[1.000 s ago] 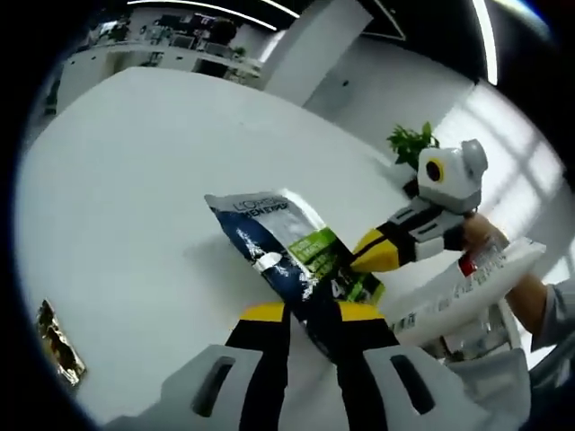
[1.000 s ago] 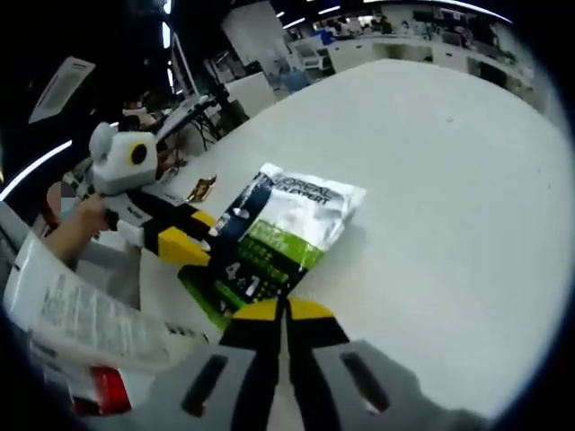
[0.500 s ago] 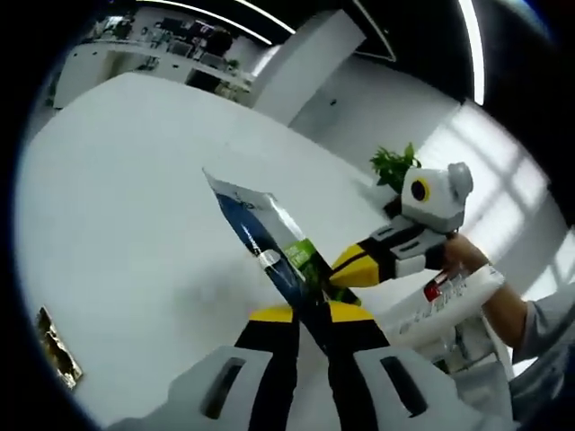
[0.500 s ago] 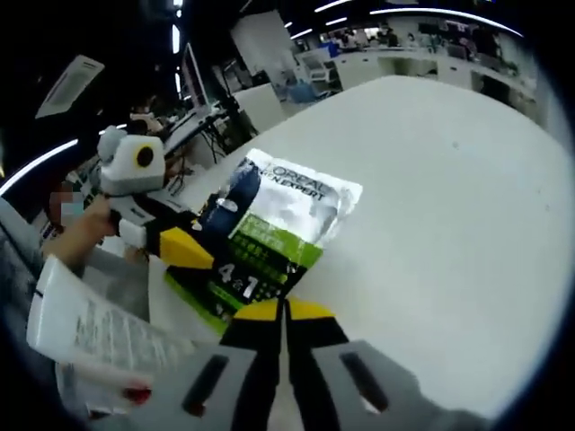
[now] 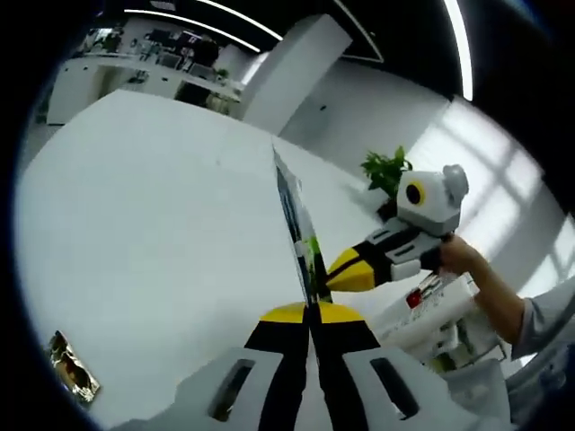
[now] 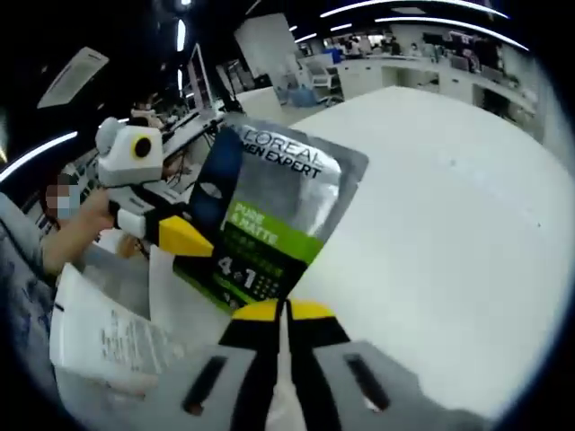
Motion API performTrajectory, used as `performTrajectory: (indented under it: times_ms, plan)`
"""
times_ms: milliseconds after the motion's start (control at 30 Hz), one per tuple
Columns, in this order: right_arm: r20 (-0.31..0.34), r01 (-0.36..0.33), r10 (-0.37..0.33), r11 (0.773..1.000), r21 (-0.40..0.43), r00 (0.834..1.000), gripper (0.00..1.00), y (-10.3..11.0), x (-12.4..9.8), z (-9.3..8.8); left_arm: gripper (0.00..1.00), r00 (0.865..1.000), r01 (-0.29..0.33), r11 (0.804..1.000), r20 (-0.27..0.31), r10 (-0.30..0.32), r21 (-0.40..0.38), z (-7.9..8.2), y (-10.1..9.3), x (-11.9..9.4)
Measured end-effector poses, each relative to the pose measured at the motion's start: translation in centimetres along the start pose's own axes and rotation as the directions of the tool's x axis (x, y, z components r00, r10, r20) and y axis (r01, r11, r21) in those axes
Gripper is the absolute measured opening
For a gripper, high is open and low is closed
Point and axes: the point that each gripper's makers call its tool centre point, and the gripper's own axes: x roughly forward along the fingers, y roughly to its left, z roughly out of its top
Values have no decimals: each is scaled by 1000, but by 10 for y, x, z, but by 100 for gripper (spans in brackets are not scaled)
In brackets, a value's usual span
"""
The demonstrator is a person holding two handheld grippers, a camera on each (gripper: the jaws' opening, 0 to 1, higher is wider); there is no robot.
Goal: Arrange the skincare products in the storage area until every visible bottle or jar stands upright without overlapping.
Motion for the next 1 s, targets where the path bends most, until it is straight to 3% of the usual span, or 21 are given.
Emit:
performTrajectory:
  times_ms: [133,467,1000]
  plan:
    - [33,7,-7,1000,-8,999,4,2,-9,10,0,1000,-22,999,-18,23,48,3,7,-2]
    - [59,40,-36,997,-67,998,5,17,-36,27,0,1000,-16,997,3,16,70,13,6,-16]
    - [119,122,-108,986,-113,987,5,30,-93,32,0,999,-37,992,22,34,124,17,-4,-40]
